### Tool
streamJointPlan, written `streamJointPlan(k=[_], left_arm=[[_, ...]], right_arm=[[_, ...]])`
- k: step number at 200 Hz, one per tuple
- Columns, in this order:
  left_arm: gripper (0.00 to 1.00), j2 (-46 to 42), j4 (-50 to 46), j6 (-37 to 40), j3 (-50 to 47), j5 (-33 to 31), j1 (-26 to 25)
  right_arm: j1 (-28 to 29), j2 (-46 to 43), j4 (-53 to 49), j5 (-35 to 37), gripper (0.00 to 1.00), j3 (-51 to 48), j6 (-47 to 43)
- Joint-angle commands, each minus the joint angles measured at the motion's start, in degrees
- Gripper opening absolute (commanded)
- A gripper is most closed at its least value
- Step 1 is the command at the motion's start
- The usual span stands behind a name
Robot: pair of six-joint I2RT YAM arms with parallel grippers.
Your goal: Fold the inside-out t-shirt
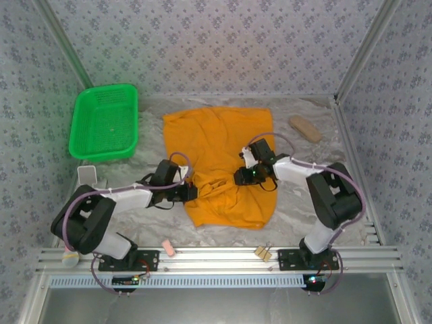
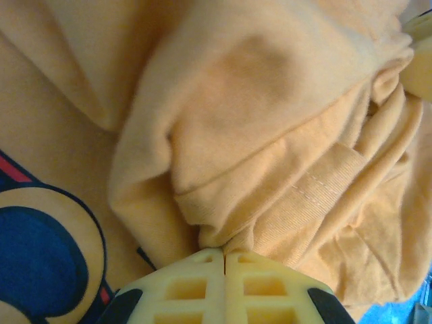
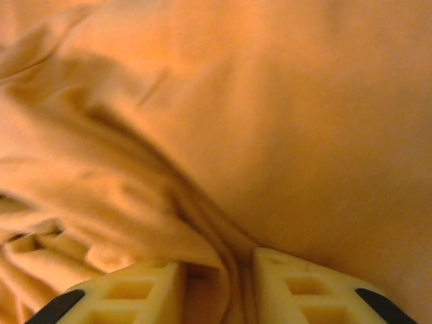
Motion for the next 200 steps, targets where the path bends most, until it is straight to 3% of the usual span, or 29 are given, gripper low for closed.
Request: streamJointPlan(k=[1,14,43,114,125,142,156,171,185,200], left_arm=[[0.00,-5.4,4.6,1.0,-1.4,4.7,-1.0],[0.00,-6.8,4.2,2.9,-1.5,5.7,-1.0],[0.00,-7.1,2.0,4.6,0.1,5.5,-0.8],[0.00,-2.9,6.7,3.4,-0.7,7.7,-0.1],[0.00,-2.5,6.7,3.4,-0.4,8.2,0.7],[0.00,-1.9,7.4,2.6,-0.1,8.3,1.8],[0.02,-1.2,7.4,2.2,0.5,8.6,3.3],[0.07,-0.4,4.1,1.8,2.3,7.8,5.2],[0.20,0.8,1.5,0.8,4.0,6.2,6.6],[0.25,2.8,1.5,0.0,5.3,6.3,7.3]], right_arm=[[4.1,-8.3,-2.6,6.0,0.36,1.1,-5.5],[6.9,-10.8,-2.3,6.3,0.37,1.5,-8.5],[11.6,-8.4,-0.2,-2.1,0.40,3.4,-13.6],[11.7,7.8,2.8,-12.3,0.48,8.8,-6.5],[11.5,8.7,3.8,-12.8,0.42,9.1,-6.3],[11.3,7.6,5.6,-17.0,0.14,9.3,-7.7],[12.0,4.5,5.4,-17.1,0.03,9.1,-10.9],[13.3,1.0,2.7,-15.1,0.00,9.5,-15.2],[16.0,-2.2,-1.2,-11.6,0.00,10.3,-19.9],[21.5,-4.8,-3.5,-1.0,0.00,9.1,-22.4]])
